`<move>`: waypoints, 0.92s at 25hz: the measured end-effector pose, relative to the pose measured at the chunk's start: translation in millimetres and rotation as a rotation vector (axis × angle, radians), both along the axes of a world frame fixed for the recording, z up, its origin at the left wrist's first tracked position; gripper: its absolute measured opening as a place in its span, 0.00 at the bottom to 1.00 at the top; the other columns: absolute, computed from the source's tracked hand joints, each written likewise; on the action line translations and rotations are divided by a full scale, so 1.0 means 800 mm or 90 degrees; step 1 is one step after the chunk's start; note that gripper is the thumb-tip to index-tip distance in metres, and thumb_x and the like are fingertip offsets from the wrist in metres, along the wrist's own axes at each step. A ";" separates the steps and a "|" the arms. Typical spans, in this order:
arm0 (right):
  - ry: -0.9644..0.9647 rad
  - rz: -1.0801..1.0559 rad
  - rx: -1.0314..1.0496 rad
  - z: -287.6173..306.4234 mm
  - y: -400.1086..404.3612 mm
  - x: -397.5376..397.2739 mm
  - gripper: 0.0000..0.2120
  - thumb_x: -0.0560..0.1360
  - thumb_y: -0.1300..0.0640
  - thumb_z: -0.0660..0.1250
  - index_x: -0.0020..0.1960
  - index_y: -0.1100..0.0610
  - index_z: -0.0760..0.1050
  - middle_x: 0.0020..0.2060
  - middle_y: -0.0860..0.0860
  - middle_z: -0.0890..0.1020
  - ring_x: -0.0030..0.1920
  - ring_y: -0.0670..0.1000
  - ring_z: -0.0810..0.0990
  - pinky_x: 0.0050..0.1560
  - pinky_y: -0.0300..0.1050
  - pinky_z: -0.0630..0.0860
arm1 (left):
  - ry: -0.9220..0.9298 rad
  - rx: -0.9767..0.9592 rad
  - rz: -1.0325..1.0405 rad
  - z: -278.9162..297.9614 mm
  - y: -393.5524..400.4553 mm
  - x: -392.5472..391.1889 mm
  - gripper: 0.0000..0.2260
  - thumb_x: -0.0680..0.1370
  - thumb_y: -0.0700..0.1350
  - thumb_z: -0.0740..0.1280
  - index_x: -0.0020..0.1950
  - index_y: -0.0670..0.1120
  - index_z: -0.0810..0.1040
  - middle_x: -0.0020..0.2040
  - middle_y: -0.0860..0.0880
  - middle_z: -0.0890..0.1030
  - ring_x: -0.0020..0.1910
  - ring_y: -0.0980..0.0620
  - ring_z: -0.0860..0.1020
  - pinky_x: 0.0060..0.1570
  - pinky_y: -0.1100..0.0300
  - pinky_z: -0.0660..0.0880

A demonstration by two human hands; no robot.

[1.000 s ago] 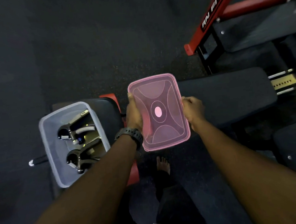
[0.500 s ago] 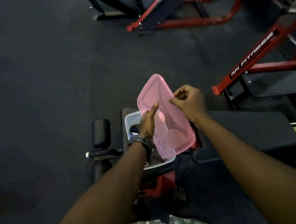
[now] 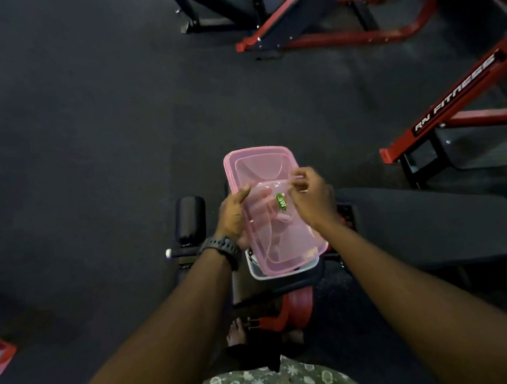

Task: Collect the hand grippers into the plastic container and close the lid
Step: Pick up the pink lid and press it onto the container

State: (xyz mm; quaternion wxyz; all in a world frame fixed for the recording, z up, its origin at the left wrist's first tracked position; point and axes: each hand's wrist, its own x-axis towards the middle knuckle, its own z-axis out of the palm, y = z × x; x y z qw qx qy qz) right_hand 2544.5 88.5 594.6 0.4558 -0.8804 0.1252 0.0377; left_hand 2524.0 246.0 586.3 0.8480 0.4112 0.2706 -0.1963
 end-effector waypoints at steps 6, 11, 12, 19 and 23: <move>0.195 -0.060 0.119 -0.047 -0.051 -0.022 0.24 0.77 0.55 0.68 0.71 0.57 0.69 0.63 0.55 0.80 0.55 0.54 0.81 0.54 0.50 0.79 | 0.064 0.090 0.029 -0.032 -0.010 -0.013 0.17 0.82 0.44 0.58 0.63 0.34 0.76 0.51 0.34 0.84 0.44 0.41 0.84 0.44 0.45 0.84; 0.168 -0.030 0.082 -0.074 -0.049 -0.018 0.24 0.78 0.54 0.67 0.72 0.55 0.68 0.63 0.54 0.79 0.55 0.52 0.80 0.39 0.36 0.72 | -0.021 0.543 0.016 -0.064 -0.029 -0.012 0.22 0.83 0.45 0.61 0.77 0.45 0.67 0.70 0.40 0.77 0.66 0.39 0.76 0.69 0.43 0.72; 0.167 -0.028 0.063 -0.081 -0.048 -0.014 0.24 0.79 0.54 0.67 0.73 0.55 0.67 0.64 0.54 0.79 0.58 0.53 0.80 0.42 0.37 0.73 | -0.027 0.570 -0.009 -0.075 -0.029 -0.010 0.25 0.83 0.47 0.60 0.80 0.46 0.61 0.74 0.40 0.74 0.70 0.38 0.74 0.70 0.43 0.70; 0.195 -0.046 -0.101 -0.167 -0.029 -0.006 0.29 0.81 0.51 0.62 0.79 0.56 0.58 0.74 0.59 0.70 0.72 0.61 0.70 0.68 0.54 0.69 | -0.062 0.675 -0.159 -0.165 -0.019 0.019 0.27 0.85 0.45 0.56 0.81 0.35 0.53 0.80 0.36 0.62 0.79 0.37 0.63 0.76 0.45 0.62; 0.200 -0.037 -0.123 -0.201 -0.030 0.009 0.27 0.80 0.51 0.62 0.76 0.58 0.62 0.71 0.61 0.73 0.69 0.62 0.73 0.65 0.54 0.71 | -0.070 0.712 -0.204 -0.194 -0.013 0.036 0.26 0.85 0.46 0.58 0.79 0.34 0.57 0.77 0.34 0.67 0.75 0.35 0.69 0.72 0.45 0.67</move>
